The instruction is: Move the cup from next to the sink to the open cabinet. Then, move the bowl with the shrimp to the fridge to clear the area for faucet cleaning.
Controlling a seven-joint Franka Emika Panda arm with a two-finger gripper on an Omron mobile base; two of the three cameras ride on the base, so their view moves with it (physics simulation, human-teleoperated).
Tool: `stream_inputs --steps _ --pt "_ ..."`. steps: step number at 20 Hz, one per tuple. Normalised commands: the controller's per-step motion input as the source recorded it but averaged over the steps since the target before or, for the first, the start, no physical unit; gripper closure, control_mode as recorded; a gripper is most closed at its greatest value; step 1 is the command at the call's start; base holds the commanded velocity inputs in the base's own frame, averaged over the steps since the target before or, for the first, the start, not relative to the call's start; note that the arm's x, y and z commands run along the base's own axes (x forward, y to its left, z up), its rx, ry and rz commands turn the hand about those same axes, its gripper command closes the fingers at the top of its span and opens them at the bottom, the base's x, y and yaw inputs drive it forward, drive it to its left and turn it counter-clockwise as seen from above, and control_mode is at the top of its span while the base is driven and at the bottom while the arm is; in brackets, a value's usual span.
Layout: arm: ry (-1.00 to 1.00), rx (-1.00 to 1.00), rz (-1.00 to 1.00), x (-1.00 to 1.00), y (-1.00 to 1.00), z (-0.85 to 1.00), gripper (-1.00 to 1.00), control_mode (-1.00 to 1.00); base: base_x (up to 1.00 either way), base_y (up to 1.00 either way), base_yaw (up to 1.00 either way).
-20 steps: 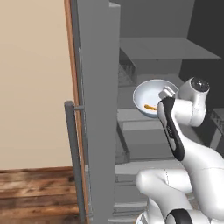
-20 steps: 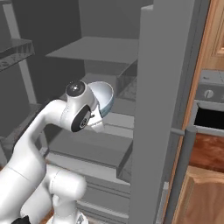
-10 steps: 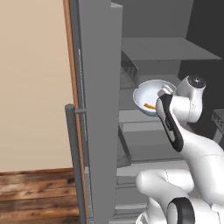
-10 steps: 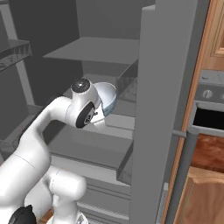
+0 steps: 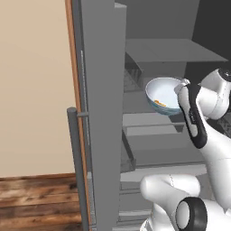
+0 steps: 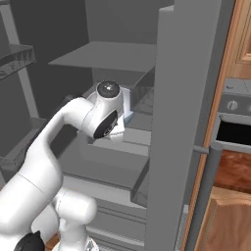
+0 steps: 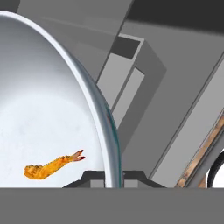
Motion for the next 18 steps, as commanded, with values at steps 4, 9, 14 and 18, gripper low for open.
stream_inputs --steps 4,9,14,18 --pt "0.02 0.00 -0.07 0.73 0.00 0.00 1.00 -1.00 0.00 0.00 0.00" --pt "0.11 0.00 -0.10 0.98 0.00 0.00 1.00 -1.00 0.00 0.00 0.00" --pt "0.17 0.00 -0.10 0.76 0.00 -0.12 1.00 -1.00 0.00 0.00 0.00" --pt "0.17 0.00 -0.08 0.56 0.00 -0.26 1.00 -1.00 0.00 0.00 0.00"
